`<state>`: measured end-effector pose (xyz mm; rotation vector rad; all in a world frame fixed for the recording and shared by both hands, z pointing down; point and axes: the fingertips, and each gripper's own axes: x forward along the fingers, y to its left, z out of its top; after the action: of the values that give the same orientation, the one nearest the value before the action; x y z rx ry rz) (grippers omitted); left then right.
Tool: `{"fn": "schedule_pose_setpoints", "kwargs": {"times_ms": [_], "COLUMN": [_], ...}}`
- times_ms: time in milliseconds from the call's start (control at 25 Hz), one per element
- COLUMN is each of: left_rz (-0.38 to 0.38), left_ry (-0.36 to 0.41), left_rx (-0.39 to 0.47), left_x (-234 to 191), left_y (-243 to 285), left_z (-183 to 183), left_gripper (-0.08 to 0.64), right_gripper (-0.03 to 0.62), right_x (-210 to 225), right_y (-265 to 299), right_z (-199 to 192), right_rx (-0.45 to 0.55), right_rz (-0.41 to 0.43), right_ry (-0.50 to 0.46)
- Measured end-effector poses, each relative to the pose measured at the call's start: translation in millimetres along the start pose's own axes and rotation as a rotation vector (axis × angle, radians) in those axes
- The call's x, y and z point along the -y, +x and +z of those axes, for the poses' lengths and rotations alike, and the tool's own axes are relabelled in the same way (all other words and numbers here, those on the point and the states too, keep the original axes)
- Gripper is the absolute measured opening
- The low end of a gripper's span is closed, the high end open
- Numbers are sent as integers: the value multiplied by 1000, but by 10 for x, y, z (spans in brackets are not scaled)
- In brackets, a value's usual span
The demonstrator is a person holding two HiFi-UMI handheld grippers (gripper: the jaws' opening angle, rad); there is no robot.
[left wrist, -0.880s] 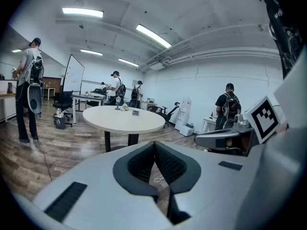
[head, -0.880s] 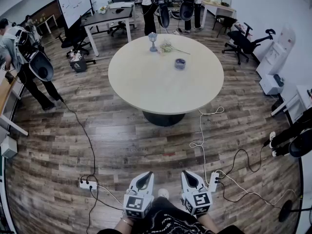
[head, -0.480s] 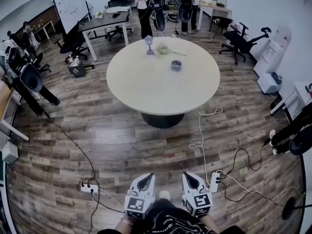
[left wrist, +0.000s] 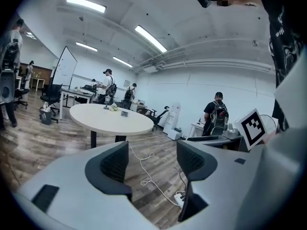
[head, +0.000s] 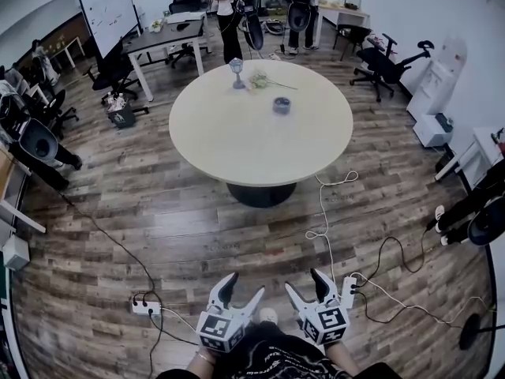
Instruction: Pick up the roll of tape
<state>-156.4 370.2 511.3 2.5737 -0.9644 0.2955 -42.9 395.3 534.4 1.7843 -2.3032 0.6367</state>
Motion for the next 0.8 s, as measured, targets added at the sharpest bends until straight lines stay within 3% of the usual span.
{"fn": "schedule_pose_setpoints", "kwargs": {"times_ms": [120,360,560,800], "left_rz": [-30,-73,-181,-150], "left_ry": [-3,30,-47,46], "left_rx": [5,15,47,32], "left_x": [-29,-152,-241,-500], "left_y": [-1,-77,-138,-210], "left_z": [-12,1,163,115], "left_gripper": [318,318,313,304], "right_gripper": [360,348,348,351], "right_x": [-100,-182,-307,-398], "right_y": [36,115,234,367], "right_z": [-9,58,173,226], "right_rx": [-1,21,35,80], "right_rz": [3,-26,-52,-100], "right_ry": [2,-9,-23,-3]}}
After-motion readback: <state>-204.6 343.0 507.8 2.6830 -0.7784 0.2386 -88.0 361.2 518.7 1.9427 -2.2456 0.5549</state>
